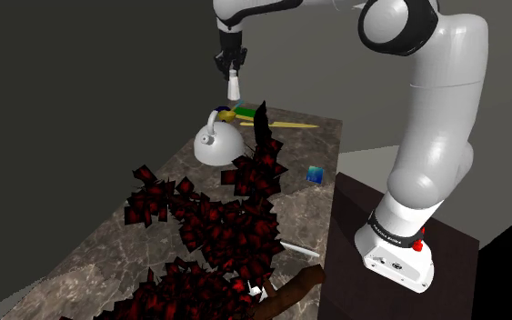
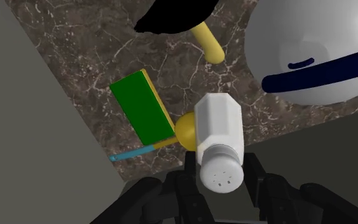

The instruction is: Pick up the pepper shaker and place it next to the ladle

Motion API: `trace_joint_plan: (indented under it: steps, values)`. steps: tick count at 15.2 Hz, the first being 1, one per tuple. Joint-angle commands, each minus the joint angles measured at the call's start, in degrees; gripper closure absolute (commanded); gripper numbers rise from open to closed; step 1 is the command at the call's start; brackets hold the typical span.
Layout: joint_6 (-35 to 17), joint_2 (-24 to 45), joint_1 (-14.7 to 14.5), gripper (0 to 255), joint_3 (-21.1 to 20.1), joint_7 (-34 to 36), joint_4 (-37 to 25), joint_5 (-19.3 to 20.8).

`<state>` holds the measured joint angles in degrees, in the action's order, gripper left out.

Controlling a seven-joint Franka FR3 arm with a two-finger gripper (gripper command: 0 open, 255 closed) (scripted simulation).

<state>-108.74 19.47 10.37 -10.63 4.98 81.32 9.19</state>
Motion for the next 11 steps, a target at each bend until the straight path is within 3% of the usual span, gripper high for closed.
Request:
trace_joint_plan:
  steps: [1, 11]
  values:
    - [-1.6, 0.0, 0.1, 255, 0.0, 0.1, 1.6, 0.1]
    - [-8.9, 0.7, 0.3, 255, 0.3, 1.0, 8.2, 0.6]
